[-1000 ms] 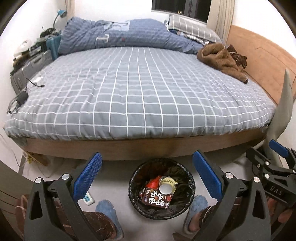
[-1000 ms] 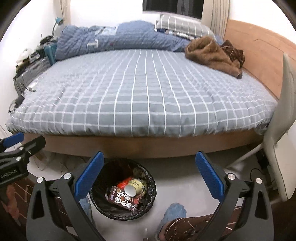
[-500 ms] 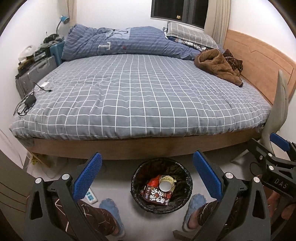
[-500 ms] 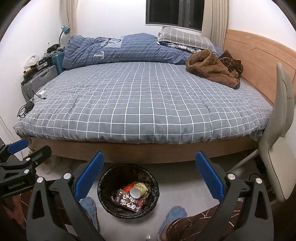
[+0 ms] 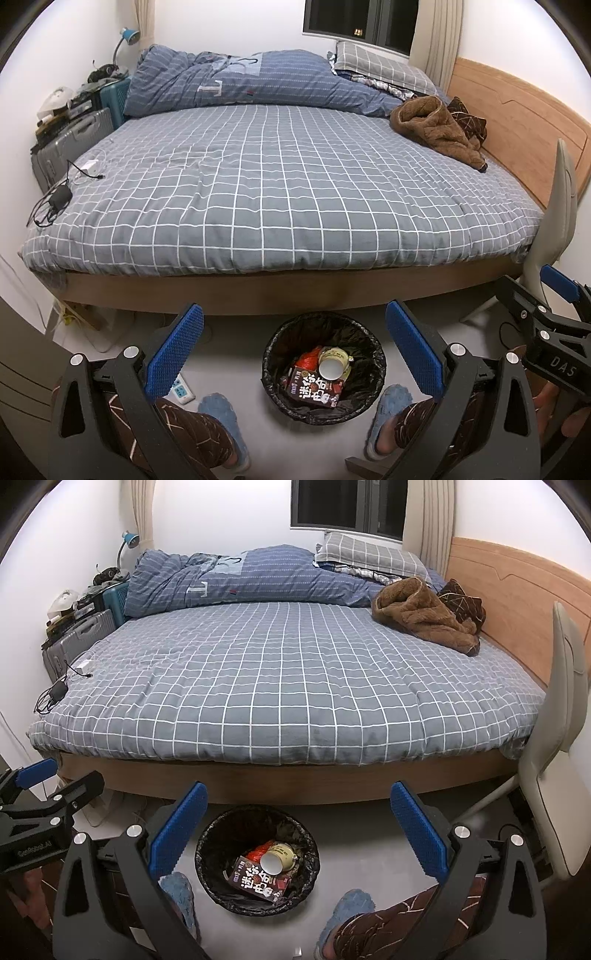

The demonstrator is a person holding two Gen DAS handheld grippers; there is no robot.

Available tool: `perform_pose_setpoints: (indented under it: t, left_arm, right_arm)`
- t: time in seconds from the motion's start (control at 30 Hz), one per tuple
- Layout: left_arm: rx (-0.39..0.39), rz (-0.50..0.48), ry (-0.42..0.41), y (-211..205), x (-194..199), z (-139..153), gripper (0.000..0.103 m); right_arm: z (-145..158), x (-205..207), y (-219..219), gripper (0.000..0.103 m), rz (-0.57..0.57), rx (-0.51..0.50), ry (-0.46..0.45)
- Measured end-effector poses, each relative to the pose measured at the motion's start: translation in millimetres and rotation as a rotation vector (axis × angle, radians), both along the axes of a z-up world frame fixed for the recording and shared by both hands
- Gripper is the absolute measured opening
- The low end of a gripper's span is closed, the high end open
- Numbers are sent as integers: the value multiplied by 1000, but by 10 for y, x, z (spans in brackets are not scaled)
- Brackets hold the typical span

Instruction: Collect trash

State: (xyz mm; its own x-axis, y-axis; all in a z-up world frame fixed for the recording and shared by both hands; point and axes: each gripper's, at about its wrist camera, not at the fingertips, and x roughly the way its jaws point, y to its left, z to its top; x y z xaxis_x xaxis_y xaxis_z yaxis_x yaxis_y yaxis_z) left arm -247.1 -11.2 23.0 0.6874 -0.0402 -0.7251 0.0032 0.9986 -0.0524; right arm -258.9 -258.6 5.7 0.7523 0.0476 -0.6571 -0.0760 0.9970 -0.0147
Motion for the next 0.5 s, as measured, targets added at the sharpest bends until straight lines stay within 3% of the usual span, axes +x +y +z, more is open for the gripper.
perform_pose_setpoints:
  t: [0.5]
  left_arm:
    - [2, 0, -4, 19, 16, -2, 97]
  right_arm:
    - [-6, 7, 15, 95, 6, -3, -3]
